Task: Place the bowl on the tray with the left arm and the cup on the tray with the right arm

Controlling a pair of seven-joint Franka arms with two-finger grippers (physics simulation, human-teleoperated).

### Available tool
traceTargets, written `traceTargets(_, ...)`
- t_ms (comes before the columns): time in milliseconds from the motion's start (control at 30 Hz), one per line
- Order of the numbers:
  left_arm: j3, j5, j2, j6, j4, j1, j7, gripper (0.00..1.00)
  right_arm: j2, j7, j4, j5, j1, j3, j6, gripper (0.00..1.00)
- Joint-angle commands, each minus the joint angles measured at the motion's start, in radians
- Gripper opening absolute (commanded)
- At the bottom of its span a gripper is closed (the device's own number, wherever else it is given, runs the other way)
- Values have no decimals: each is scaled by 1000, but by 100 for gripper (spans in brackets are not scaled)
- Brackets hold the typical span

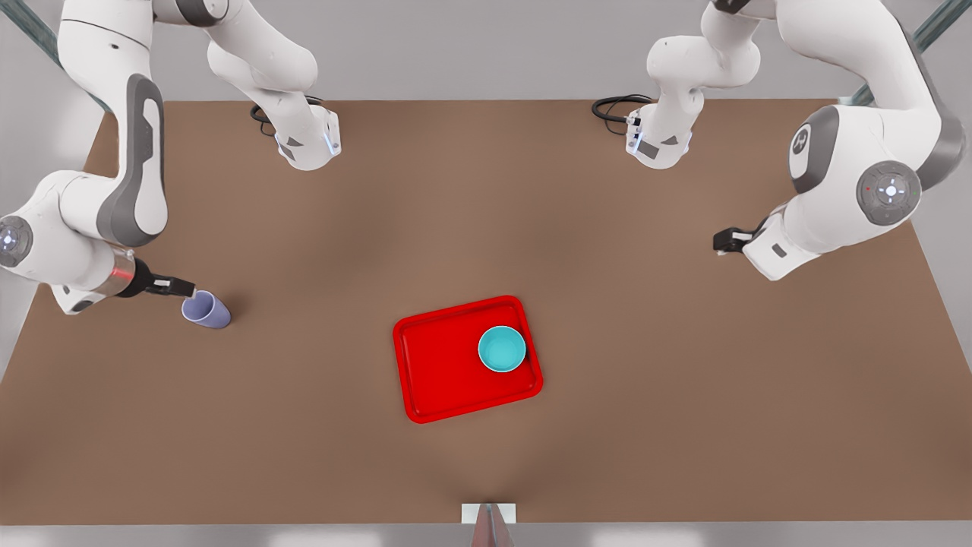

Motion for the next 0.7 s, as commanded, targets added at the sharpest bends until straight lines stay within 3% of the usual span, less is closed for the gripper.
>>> traceTargets(0,0,14,3,0,-1,4,0,100,7,-21,-6,0,-21,0,15,100)
traceTargets(100,0,-14,9,2,-1,4,6,100,22,-157,-102,40,-93,0,122,100)
traceTargets(267,-3,-23,14,-5,-1,4,13,100,126,-223,-79,40,-121,-2,219,100)
traceTargets(667,-1,-34,13,-21,-3,4,13,100,200,-277,-124,43,-145,0,291,100)
